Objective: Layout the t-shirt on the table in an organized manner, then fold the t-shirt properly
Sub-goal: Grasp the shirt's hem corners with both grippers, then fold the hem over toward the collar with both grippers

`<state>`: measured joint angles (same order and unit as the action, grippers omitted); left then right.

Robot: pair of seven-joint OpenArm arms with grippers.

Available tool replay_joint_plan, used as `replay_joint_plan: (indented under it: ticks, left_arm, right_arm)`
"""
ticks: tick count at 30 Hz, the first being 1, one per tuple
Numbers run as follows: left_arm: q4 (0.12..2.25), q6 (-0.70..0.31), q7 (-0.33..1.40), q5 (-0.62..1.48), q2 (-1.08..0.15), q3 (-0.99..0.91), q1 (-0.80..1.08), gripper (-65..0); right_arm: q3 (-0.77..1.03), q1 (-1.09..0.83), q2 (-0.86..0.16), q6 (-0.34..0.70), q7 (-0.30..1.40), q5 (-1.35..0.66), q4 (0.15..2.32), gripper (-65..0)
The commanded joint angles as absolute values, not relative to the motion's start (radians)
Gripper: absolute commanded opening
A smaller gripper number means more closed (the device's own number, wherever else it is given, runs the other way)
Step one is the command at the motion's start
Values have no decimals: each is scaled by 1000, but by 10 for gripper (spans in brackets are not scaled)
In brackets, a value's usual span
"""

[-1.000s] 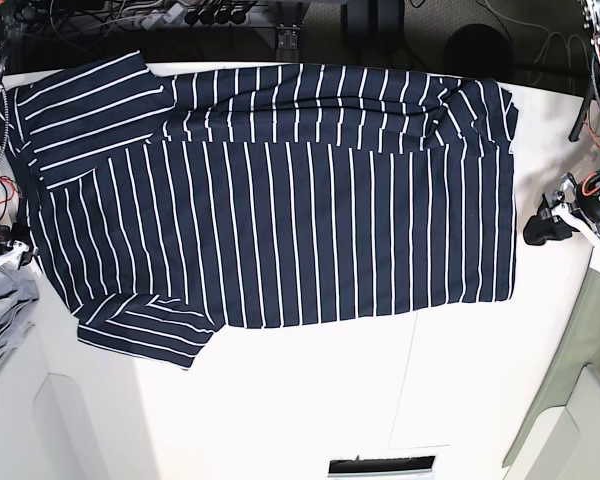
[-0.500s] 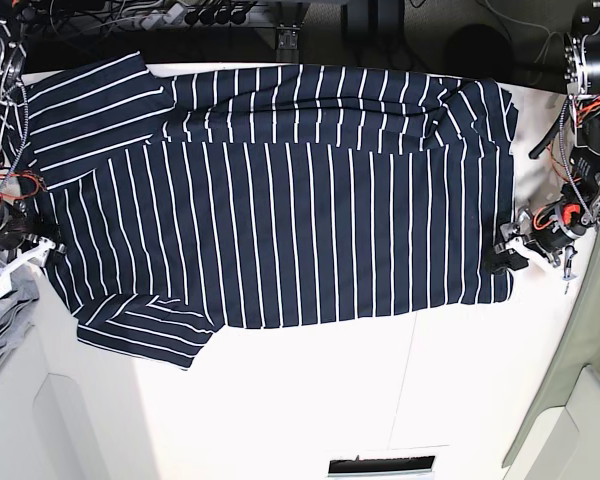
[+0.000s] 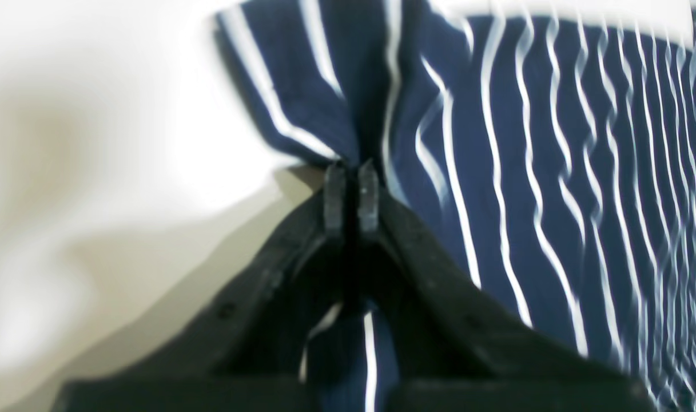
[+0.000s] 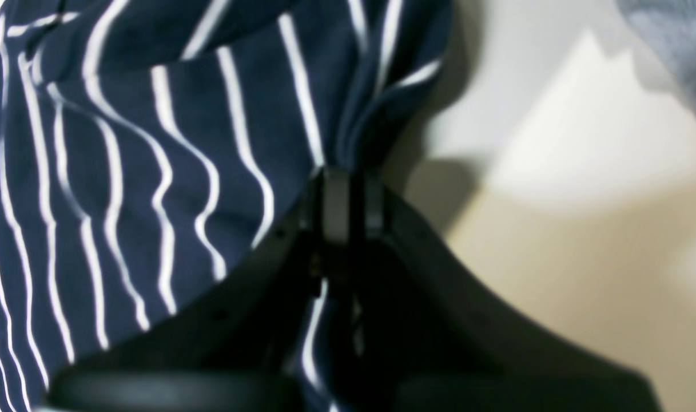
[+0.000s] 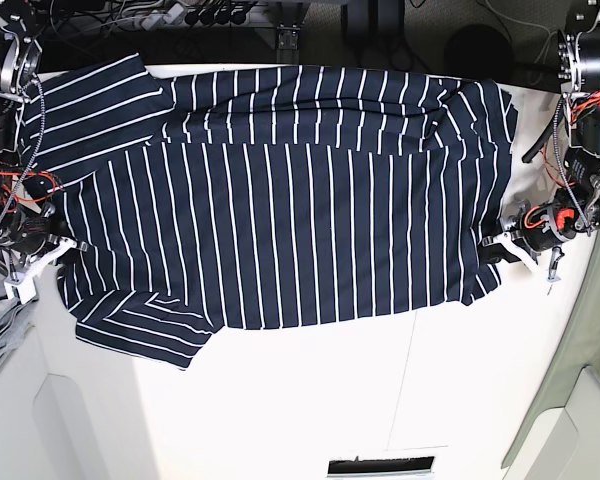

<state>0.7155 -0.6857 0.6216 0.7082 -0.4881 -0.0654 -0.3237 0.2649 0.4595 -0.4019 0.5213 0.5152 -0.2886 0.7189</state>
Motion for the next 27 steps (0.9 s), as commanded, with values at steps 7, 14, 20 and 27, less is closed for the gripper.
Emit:
replay_joint_plan:
  ticks: [7,14,20,27]
  left_arm:
    - [1028,-698,891,990,-598,-68,-252,-650]
    - [1264,-698,899,1045,-685,-70,-64,-650]
    - [1314,-698,896,1055,-698,-73,43,-650]
    - [1315,-698,865,1056,-695,-73,52,-650]
  right_arm:
    - [267,418,-488,533,611,-406,889,-650]
    - [276,236,-581,550,611,-492,1061,-650]
    - [366,98,-599,550,611,-521,1146,-650]
    - [381,53,-593,545,597,-524,1141,-284]
